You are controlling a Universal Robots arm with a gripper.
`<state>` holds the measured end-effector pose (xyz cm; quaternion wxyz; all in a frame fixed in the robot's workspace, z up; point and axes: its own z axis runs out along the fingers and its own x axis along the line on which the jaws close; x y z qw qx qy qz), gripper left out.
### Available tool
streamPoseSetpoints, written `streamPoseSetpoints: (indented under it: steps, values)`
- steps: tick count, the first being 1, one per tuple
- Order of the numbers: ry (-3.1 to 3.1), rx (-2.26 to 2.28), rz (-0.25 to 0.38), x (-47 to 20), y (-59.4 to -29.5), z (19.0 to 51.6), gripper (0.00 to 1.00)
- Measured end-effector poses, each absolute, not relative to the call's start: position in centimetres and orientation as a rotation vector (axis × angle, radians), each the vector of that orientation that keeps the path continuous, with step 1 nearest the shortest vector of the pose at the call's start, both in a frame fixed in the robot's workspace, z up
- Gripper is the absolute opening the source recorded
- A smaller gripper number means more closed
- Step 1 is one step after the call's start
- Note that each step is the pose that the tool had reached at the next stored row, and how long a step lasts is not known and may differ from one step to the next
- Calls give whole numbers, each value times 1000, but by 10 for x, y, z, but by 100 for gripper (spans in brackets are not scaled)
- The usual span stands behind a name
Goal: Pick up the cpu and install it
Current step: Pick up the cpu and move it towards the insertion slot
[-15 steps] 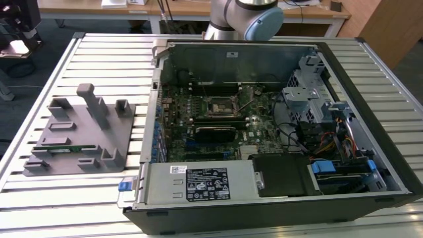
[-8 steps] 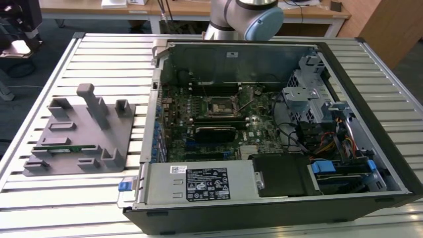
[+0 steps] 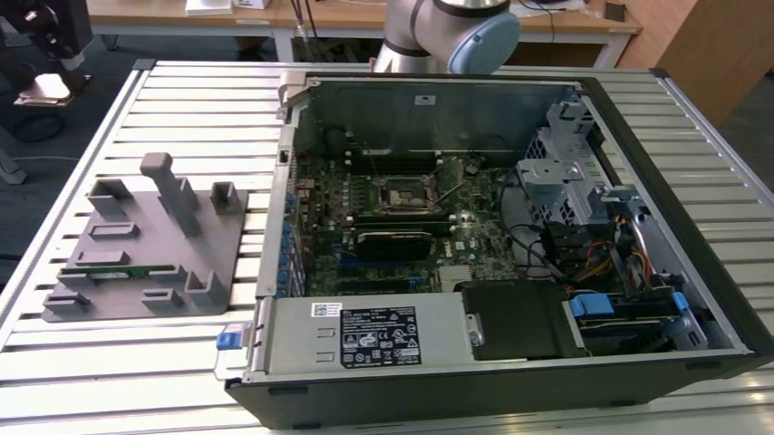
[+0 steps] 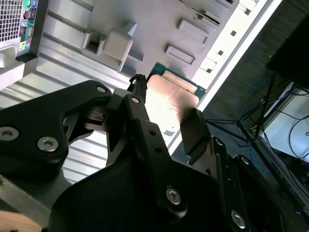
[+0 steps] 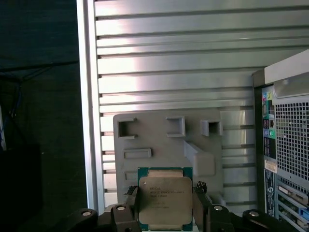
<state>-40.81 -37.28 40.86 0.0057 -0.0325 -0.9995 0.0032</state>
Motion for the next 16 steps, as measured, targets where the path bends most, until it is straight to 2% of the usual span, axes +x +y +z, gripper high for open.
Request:
streamPoseSetpoints:
  steps: [16]
  values:
    - [-3128,-102,10,-383,-373,409,53]
